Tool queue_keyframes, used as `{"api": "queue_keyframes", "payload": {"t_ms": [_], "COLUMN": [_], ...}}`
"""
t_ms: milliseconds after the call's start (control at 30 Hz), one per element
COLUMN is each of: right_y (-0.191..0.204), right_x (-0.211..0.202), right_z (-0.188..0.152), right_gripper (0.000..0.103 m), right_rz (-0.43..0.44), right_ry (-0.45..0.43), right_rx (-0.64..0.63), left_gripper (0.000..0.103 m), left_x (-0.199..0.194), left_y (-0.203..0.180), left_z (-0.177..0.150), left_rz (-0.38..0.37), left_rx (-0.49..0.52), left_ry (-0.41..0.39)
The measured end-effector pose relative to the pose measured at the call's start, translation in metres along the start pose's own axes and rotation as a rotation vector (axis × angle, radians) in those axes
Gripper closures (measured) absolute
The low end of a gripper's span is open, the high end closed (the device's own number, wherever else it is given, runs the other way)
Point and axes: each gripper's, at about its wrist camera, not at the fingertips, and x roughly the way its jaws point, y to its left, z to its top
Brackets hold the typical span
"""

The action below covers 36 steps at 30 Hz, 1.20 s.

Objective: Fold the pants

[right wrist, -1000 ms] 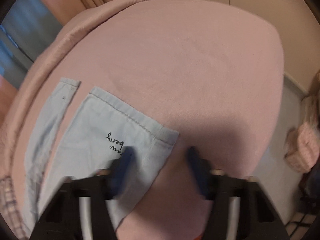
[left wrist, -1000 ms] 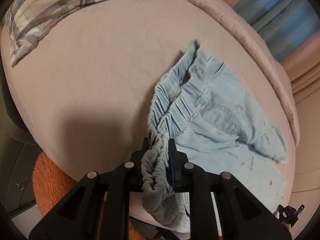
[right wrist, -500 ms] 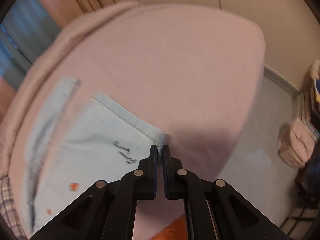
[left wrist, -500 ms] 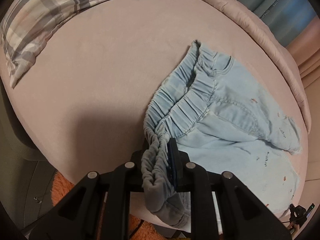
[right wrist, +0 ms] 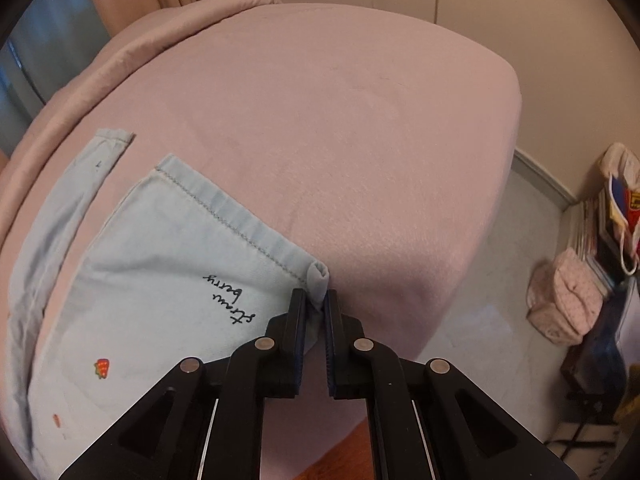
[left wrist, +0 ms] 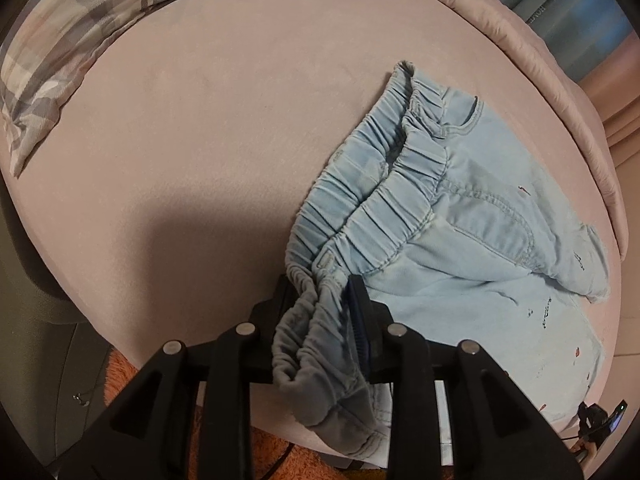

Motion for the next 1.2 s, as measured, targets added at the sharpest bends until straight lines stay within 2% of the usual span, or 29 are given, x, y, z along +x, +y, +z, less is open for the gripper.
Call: {"api": "queue_keyframes", "payload": {"t_ms": [200,733,800,867,900,967,1067,1200], "right_y": [-0.007,-0.006,-0.006,-0.007,-0.006,-0.006,-0.012,-0.014], "right_x": [-0.006,-0.006,-0.006,-0.008,-0.011,-0.024,-0.037,-0.012], "right_z": [-0.009,-0.014,-0.014,-0.013,-0.013,-0.012,-0.01,-0.012], "right_gripper": [0.099,0.099,0.099,0.099,0.099,0.099,0.099,0.099], "right_rz": [0.006,-0.01,-0.009,0.004,0.008,0.0,0.037,0.038], "right_ry": [-0.04,-0.064,-0.063,-0.066,-0.07,-0.099,-0.116,-0.049], "right_rx": [0.0,-0.016,-0.014,-0.007,-0.008,-0.031,-0.017,-0.006], "left_gripper": [0.071,0.071,0.075,0.085,0.085,0.085,0.084,0.077], "left_x": [0.003,0.004,0.003,-0.003,-0.007,-0.013,-0.002,-0.002], "left_y": [0.002,0.003,0.004,0.005,0.005,0.005,0.004,0.0], "left_z": [0.004,0.002,0.002,0.002,0.002,0.003,0.0,0.0], "left_rz": [-0.014,-0.031,-0.037,-0.063,-0.069,-0.073,-0.054,-0.015], "left_rx": [-0.01,-0.031,-0.041,-0.054,-0.054,-0.035,-0.025,-0.018], "left_ry": [0.005,0.006,0.005,0.012,0.01,0.001,0.014,0.0]}}
